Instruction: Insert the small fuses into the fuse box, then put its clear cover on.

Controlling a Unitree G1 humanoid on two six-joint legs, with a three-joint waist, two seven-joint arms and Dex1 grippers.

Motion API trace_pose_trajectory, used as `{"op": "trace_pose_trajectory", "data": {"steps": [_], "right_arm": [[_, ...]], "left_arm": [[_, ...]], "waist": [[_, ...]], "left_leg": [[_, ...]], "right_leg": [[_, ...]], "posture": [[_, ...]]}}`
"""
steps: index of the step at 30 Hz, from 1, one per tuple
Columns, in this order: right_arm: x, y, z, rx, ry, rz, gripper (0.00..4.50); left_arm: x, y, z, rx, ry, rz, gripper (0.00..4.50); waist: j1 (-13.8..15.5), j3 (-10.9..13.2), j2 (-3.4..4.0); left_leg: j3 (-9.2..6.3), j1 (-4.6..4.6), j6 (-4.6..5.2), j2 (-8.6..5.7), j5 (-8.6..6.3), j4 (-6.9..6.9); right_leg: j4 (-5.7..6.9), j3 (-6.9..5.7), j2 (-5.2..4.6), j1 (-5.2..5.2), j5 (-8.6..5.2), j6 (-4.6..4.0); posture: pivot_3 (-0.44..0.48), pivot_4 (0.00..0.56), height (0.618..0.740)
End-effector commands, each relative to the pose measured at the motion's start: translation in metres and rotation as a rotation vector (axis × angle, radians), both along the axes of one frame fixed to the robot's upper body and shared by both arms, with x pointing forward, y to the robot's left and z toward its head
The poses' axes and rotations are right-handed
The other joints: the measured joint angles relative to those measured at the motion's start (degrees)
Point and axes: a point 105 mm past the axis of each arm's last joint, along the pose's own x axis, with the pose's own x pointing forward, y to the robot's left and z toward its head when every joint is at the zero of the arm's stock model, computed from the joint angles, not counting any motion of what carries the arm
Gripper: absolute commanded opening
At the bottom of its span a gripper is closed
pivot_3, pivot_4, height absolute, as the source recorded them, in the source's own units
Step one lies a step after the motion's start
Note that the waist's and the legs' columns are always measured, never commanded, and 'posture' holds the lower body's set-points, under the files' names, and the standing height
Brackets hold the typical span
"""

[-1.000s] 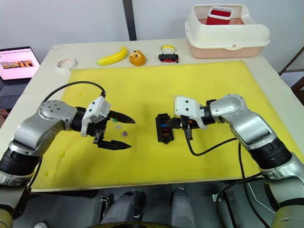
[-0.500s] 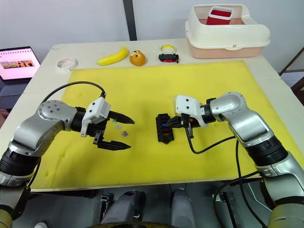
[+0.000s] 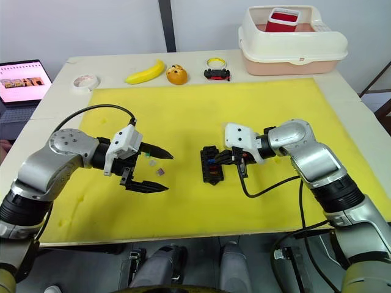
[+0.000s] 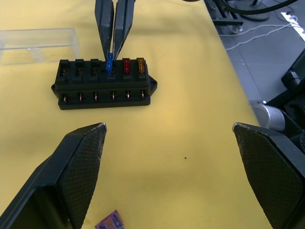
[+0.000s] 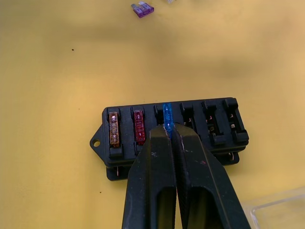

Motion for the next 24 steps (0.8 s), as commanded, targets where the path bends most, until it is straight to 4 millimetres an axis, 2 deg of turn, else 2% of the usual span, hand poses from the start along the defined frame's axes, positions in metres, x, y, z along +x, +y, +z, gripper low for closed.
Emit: {"op": "trace_pose_trajectory", "data": {"steps": [1, 18, 24], "right_arm": [[0.001, 0.0, 0.007, 0.012, -0.034, 0.008, 0.0], [0.004, -0.004, -0.013, -0.023, 0.02, 0.034, 0.0], [0.001, 0.001, 0.001, -0.007, 0.007, 0.078, 0.0]], "left_arm": [[-0.002, -0.001, 0.007, 0.003, -0.039, -0.007, 4.46], [0.001, -0.002, 0.007, 0.001, -0.042, 0.002, 4.46], [0.0, -0.001, 0.006, 0.005, -0.043, 0.003, 4.46]], "waist": [[0.0, 0.0, 0.0], [-0.03, -0.01, 0.0], [-0.04, -0.01, 0.0]], "left_leg": [[0.0, 0.0, 0.0, 0.0, 0.0, 0.0], [0.0, 0.05, 0.0, 0.0, 0.0, 0.0], [-0.01, 0.1, 0.0, 0.0, 0.0, 0.0]], "right_leg": [[0.0, 0.0, 0.0, 0.0, 0.0, 0.0], [0.0, 0.0, 0.0, 0.06, 0.0, 0.0], [0.0, 0.0, 0.01, 0.1, 0.0, 0.0]], "posture": [[0.0, 0.15, 0.74], [0.0, 0.15, 0.74], [0.0, 0.15, 0.74]]}}
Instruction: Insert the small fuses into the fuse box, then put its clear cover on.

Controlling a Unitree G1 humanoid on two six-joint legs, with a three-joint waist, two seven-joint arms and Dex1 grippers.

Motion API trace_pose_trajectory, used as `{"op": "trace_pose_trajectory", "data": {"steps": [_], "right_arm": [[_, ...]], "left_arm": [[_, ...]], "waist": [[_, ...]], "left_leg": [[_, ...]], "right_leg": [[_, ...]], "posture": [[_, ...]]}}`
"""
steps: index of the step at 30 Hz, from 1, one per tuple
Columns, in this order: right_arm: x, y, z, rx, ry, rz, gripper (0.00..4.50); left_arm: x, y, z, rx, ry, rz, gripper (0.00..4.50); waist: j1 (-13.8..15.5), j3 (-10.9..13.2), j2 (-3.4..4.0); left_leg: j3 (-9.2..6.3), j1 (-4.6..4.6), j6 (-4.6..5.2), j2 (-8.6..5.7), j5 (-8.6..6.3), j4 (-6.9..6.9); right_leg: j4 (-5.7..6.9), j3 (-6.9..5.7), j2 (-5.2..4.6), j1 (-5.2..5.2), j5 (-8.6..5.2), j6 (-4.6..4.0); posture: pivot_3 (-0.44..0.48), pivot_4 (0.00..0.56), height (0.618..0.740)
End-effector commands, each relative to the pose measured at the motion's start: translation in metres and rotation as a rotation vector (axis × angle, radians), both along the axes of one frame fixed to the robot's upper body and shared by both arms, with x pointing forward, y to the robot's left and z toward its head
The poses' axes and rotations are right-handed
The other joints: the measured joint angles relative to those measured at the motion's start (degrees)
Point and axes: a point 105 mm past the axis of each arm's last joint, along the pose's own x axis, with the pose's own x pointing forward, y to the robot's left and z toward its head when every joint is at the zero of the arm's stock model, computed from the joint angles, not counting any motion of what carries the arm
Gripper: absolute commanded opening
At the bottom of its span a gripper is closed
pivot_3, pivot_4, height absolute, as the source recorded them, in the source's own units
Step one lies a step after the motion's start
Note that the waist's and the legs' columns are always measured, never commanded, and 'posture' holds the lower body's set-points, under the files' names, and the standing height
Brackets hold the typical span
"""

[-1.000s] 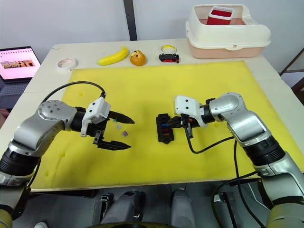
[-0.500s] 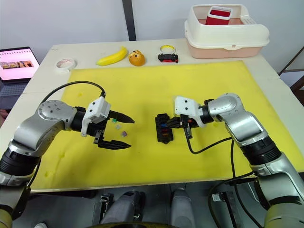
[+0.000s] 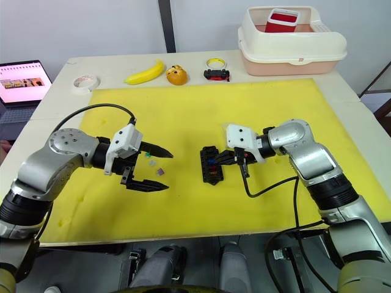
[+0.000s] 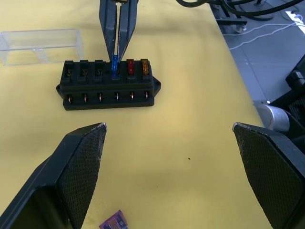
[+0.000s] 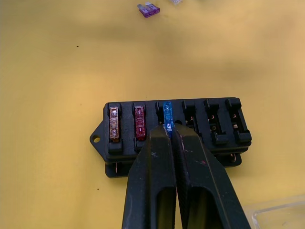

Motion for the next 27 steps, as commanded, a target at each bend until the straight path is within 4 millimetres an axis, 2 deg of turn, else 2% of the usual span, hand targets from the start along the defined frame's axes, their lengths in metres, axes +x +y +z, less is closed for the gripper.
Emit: {"op": "trace_pose_trajectory", "data": {"steps": [1, 19, 27], "right_arm": [[-0.004, 0.004, 0.006, -0.006, -0.001, 0.037, 0.0], [-0.008, 0.013, 0.025, 0.031, -0.026, 0.071, 0.0], [-0.009, 0.012, 0.023, -0.019, -0.058, 0.094, 0.0]], "left_arm": [[-0.002, -0.001, 0.006, 0.005, -0.036, -0.009, 4.46], [-0.002, -0.001, 0.006, 0.003, -0.035, -0.012, 4.46], [-0.001, -0.002, 0.006, 0.002, -0.035, -0.01, 4.46]], "waist": [[0.0, 0.0, 0.0], [0.01, 0.0, 0.0], [0.02, 0.0, 0.0]], "left_leg": [[0.0, 0.0, 0.0, 0.0, 0.0, 0.0], [-0.01, -0.01, 0.0, 0.0, 0.0, -0.01], [-0.01, -0.01, 0.0, -0.01, 0.0, -0.01]], "right_leg": [[0.0, 0.0, 0.0, 0.0, 0.0, 0.0], [-0.01, 0.0, 0.0, -0.01, 0.0, 0.0], [-0.01, 0.0, -0.01, -0.01, 0.0, 0.0]], "posture": [[0.0, 0.15, 0.74], [0.0, 0.15, 0.74], [0.0, 0.15, 0.74]]}}
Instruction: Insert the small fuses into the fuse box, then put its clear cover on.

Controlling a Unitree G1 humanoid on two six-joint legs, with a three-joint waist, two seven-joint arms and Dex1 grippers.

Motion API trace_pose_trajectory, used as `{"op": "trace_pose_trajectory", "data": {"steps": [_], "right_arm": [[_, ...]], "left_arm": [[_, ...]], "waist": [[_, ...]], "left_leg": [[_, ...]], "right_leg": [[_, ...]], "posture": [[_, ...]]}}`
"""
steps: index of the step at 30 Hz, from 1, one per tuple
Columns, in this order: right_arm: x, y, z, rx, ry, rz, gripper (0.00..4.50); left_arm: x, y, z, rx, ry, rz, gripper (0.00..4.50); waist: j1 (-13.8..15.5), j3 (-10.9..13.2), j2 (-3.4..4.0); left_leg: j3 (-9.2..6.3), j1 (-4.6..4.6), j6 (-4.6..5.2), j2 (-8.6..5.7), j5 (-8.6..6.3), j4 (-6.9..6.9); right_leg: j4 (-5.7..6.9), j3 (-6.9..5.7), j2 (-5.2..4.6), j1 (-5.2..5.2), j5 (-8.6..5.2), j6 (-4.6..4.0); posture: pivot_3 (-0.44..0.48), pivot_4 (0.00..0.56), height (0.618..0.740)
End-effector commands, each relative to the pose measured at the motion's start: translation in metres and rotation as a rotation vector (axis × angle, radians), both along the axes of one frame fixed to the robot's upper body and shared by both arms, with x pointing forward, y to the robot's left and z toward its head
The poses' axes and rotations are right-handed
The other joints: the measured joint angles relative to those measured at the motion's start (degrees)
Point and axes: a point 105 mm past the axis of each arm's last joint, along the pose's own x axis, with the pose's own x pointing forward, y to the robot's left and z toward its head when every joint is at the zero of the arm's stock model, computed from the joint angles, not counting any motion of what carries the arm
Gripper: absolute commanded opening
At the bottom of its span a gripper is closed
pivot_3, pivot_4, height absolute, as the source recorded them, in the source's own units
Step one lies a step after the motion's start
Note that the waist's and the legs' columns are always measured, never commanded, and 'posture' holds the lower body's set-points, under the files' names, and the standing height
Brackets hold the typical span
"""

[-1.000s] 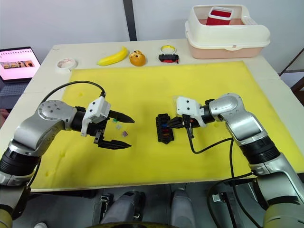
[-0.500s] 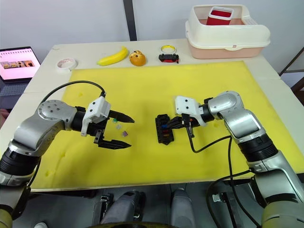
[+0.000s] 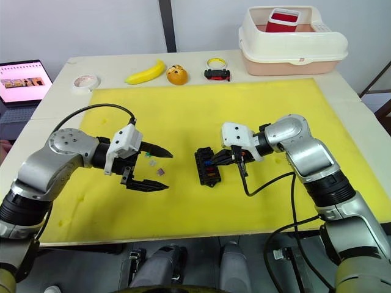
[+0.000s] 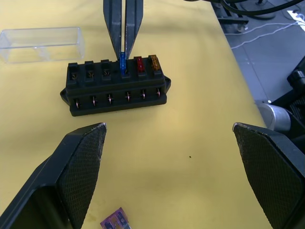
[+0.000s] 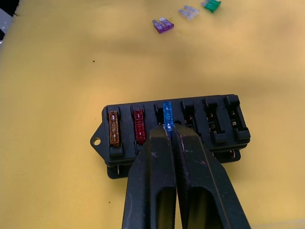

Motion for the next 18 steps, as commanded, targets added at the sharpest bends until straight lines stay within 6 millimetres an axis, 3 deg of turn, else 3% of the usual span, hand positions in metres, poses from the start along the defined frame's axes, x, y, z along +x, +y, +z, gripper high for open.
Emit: {"op": "trace_pose_trajectory", "data": {"steps": [1, 7, 18], "right_arm": [[-0.003, 0.002, 0.012, -0.028, -0.089, 0.051, 0.0], [0.0, 0.0, 0.006, -0.115, -0.167, 0.069, 0.0], [-0.01, 0.009, 0.025, -0.085, -0.172, 0.104, 0.0]], "left_arm": [[-0.001, -0.002, 0.006, 0.001, -0.035, -0.012, 4.46], [-0.001, -0.002, 0.006, 0.002, -0.037, -0.009, 4.46], [0.002, -0.002, 0.005, 0.011, -0.048, -0.009, 4.46]], "waist": [[-0.01, 0.0, 0.0], [-0.02, 0.0, 0.0], [0.0, 0.0, 0.0]], "left_leg": [[0.0, 0.0, 0.0, 0.0, 0.0, 0.0], [0.0, 0.0, 0.0, 0.0, 0.0, 0.0], [0.0, 0.0, 0.0, 0.0, 0.0, 0.0]], "right_leg": [[0.0, 0.0, 0.0, 0.0, 0.0, 0.0], [0.0, 0.0, 0.0, -0.01, 0.0, 0.0], [0.0, 0.0, 0.01, -0.01, 0.0, 0.0]], "posture": [[0.0, 0.15, 0.74], [0.0, 0.15, 0.74], [0.0, 0.15, 0.74]]}}
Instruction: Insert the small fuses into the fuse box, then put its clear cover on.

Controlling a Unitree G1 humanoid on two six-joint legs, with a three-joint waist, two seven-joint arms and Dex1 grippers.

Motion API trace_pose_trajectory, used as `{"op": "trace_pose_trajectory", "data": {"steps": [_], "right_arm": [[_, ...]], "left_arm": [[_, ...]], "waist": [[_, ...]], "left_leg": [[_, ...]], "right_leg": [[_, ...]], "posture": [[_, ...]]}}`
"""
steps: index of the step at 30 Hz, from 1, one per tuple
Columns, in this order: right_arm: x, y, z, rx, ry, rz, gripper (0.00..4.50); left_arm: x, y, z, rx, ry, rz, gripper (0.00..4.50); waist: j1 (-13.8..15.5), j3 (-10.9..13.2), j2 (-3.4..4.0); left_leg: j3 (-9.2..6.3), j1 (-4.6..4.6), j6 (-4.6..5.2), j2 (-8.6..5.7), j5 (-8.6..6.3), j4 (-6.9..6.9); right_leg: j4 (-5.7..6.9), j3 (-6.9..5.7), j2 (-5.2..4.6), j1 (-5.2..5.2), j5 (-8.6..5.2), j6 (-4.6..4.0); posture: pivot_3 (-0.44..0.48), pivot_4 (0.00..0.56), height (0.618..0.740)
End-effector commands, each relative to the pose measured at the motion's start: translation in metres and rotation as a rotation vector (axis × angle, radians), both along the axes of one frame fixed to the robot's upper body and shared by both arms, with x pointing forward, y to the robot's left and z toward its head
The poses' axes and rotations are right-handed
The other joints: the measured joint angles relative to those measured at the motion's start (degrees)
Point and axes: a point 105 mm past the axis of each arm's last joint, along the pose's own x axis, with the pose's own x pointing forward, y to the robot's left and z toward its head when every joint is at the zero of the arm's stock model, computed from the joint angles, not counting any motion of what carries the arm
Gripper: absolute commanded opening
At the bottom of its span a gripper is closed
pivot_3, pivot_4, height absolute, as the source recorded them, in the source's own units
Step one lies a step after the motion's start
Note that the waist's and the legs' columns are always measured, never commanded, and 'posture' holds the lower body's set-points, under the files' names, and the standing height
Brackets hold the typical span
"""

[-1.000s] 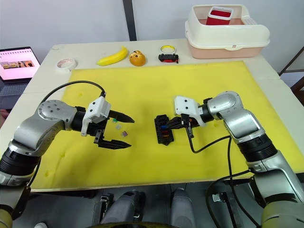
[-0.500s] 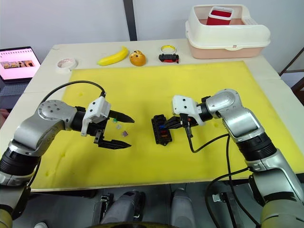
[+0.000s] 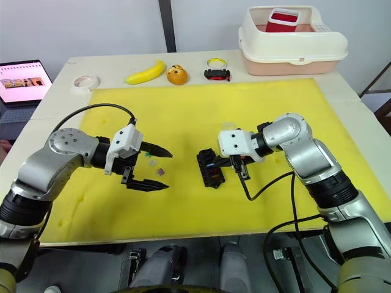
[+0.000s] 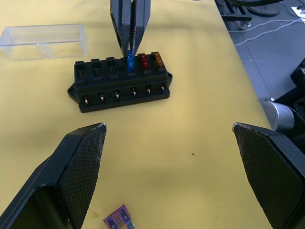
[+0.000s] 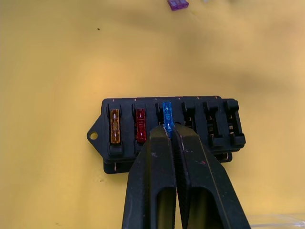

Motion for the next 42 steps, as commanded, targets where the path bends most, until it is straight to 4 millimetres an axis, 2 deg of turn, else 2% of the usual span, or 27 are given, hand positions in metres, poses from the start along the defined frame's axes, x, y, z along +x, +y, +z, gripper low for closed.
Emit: {"op": "trace_pose_trajectory", "data": {"steps": [1, 6, 10, 13, 17, 20, 25, 28, 35, 42], "right_arm": [[-0.005, 0.008, 0.024, 0.041, -0.048, 0.038, 0.0], [0.0, 0.004, 0.021, -0.003, -0.096, 0.036, 0.0], [-0.003, 0.009, 0.027, 0.055, -0.041, 0.019, 0.0], [0.001, 0.0, 0.014, 0.013, 0.021, -0.053, 0.0], [0.007, 0.004, 0.018, 0.144, 0.188, -0.213, 0.0], [0.011, 0.0, 0.01, 0.077, 0.142, -0.254, 0.0], [0.004, 0.007, 0.014, 0.117, 0.168, -0.259, 0.0], [0.002, 0.011, 0.019, 0.129, 0.074, -0.189, 0.0], [0.005, 0.01, 0.02, 0.103, -0.022, -0.147, 0.0], [0.0, 0.008, 0.017, 0.102, 0.04, -0.143, 0.0]], "left_arm": [[0.0, -0.003, 0.005, 0.002, -0.04, -0.017, 4.46], [0.0, -0.004, 0.005, -0.001, -0.039, -0.019, 4.46], [0.0, -0.004, 0.005, -0.001, -0.039, -0.02, 4.46], [0.0, -0.004, 0.005, 0.0, -0.04, -0.02, 4.46], [-0.001, -0.004, 0.004, -0.002, -0.041, -0.019, 4.46], [-0.001, -0.005, 0.003, -0.001, -0.039, -0.023, 4.46], [-0.003, -0.008, 0.002, -0.005, -0.037, -0.035, 4.46], [-0.002, -0.009, 0.003, -0.006, -0.038, -0.041, 4.46], [-0.002, -0.009, 0.003, -0.002, -0.042, -0.047, 4.46], [-0.002, -0.009, 0.003, -0.001, -0.048, -0.044, 4.46]], "waist": [[-0.01, 0.0, 0.0], [0.0, 0.0, 0.0], [-0.01, 0.0, 0.0], [0.01, 0.0, 0.0], [0.01, 0.0, 0.0], [0.02, 0.0, 0.0], [0.07, 0.0, 0.0], [0.04, 0.0, 0.0], [0.01, 0.0, 0.0], [0.02, 0.0, 0.0]], "left_leg": [[0.0, 0.0, 0.0, 0.0, 0.0, 0.0], [0.0, 0.0, 0.0, 0.0, 0.0, 0.0], [0.0, 0.0, 0.0, 0.0, 0.0, 0.0], [0.0, 0.0, 0.0, 0.0, 0.0, 0.0], [-0.02, 0.0, 0.0, 0.0, 0.0, 0.0], [-0.03, -0.02, 0.0, 0.0, 0.0, -0.01], [-0.03, -0.03, 0.0, -0.02, 0.0, 0.0], [-0.03, -0.03, 0.0, -0.02, 0.0, 0.0], [-0.03, -0.02, 0.0, -0.01, 0.0, 0.0], [-0.03, -0.03, 0.0, -0.01, 0.0, 0.0]], "right_leg": [[0.0, 0.0, 0.0, 0.0, 0.0, 0.0], [0.0, 0.0, 0.0, 0.0, 0.0, 0.0], [0.0, 0.0, 0.0, 0.01, 0.0, 0.0], [0.0, 0.0, -0.01, 0.0, 0.0, 0.0], [0.0, 0.0, 0.0, 0.0, 0.0, 0.0], [0.0, 0.0, -0.01, -0.02, 0.0, 0.0], [-0.01, 0.0, -0.02, -0.01, 0.0, 0.0], [-0.01, -0.01, -0.02, -0.02, 0.0, 0.0], [-0.01, -0.01, -0.01, -0.02, 0.0, 0.0], [-0.01, -0.01, -0.01, -0.01, 0.0, 0.0]], "posture": [[0.0, 0.15, 0.74], [0.0, 0.15, 0.74], [0.0, 0.15, 0.74], [0.0, 0.15, 0.74], [0.0, 0.15, 0.74], [0.0, 0.15, 0.74], [0.0, 0.15, 0.74], [0.0, 0.15, 0.74], [0.0, 0.15, 0.74], [0.0, 0.15, 0.74]]}}
